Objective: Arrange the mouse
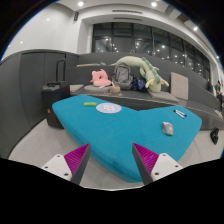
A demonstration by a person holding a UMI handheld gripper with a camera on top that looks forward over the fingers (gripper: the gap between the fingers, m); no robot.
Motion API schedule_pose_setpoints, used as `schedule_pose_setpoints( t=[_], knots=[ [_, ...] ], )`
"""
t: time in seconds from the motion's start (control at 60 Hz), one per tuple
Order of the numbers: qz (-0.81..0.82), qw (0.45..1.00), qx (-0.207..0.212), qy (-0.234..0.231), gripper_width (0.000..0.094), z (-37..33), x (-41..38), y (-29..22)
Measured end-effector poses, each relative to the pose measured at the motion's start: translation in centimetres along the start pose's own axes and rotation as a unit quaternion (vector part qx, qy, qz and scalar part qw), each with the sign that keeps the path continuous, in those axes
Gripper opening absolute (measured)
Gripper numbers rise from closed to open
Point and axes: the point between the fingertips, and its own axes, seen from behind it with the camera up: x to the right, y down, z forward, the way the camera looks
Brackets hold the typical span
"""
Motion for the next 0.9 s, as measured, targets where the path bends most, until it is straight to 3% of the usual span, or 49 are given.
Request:
schedule_pose_setpoints(
  t=[0.267, 0.517, 0.9],
  knots=[
    [0.001, 0.997, -0.010, 0.080, 0.0853, 0.2, 12.8, 2.2],
    [0.002, 0.992, -0.014, 0.125, 0.0857, 0.7, 23.4, 5.0],
    [0.022, 0.990, -0.001, 0.137, 0.0858, 6.1, 29.4, 4.8]
  ],
)
